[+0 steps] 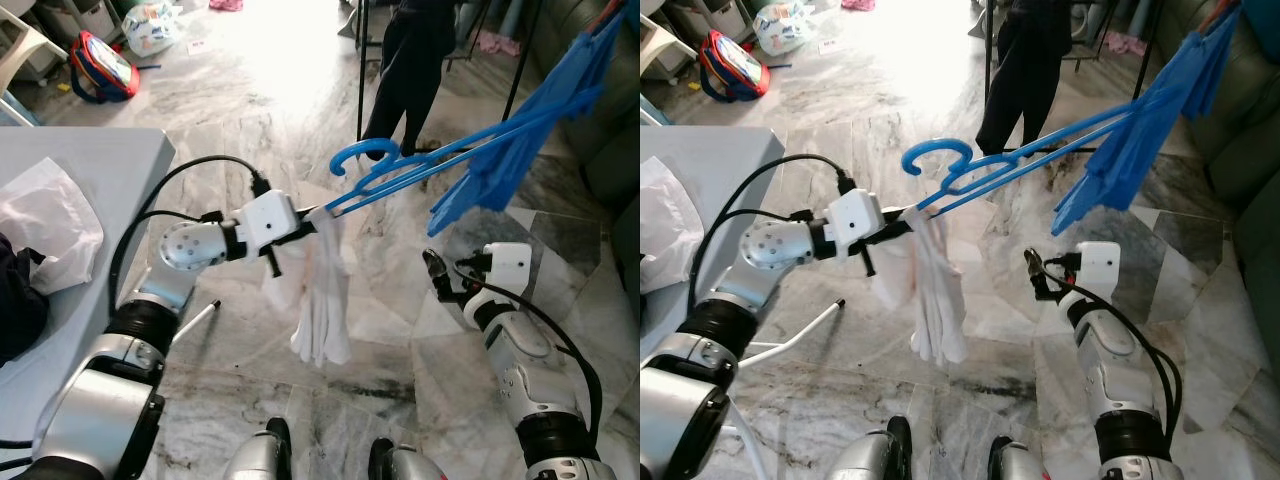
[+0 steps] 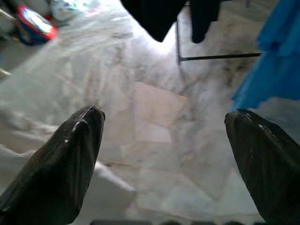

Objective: Hang hanger

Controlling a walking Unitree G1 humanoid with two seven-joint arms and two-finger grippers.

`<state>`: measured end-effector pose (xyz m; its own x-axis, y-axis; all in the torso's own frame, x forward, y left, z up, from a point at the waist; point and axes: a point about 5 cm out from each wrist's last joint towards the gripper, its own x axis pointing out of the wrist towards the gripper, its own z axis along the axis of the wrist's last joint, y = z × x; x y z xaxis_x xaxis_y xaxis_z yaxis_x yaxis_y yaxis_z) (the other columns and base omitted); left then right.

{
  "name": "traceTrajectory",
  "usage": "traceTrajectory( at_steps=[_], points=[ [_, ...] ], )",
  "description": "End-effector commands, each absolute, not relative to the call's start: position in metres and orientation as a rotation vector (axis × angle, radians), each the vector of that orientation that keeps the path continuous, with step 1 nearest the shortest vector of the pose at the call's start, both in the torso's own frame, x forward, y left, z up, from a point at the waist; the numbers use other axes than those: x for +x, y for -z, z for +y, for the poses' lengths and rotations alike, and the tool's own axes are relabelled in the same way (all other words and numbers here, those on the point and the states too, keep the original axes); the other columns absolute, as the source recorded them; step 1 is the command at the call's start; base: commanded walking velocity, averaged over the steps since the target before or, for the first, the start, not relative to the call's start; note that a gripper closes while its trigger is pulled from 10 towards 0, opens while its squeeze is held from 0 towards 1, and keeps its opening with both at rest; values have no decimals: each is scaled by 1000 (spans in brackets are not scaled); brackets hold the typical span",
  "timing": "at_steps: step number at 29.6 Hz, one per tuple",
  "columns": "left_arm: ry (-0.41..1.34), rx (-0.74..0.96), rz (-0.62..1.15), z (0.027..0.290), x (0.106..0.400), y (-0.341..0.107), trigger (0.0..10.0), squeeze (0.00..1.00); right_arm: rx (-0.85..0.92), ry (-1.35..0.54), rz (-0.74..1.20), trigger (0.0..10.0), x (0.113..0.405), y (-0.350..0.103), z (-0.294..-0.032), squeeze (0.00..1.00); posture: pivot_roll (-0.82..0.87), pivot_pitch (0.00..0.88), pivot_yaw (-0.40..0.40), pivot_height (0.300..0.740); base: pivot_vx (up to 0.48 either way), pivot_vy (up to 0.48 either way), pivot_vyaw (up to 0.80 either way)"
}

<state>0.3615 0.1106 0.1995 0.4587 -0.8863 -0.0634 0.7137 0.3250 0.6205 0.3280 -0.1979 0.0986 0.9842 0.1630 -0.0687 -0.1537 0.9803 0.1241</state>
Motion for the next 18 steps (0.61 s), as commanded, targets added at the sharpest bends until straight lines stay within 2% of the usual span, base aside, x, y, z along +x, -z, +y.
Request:
traceTrajectory(
  at_steps=[1,8,18],
  points=[
    [1093,627,-338,111,358,-202,0,0,109,-160,69,10000,328,-98,-199,0,34,245,36,740,0,0,0],
    [1191,632,-380,97,349,-205,0,0,207,-315,110,10000,328,-96,-200,0,32,260,32,740,0,0,0],
    [1237,642,-437,87,342,-215,0,0,163,-482,220,10000,320,-86,-205,0,33,270,21,740,0,0,0]
  ],
)
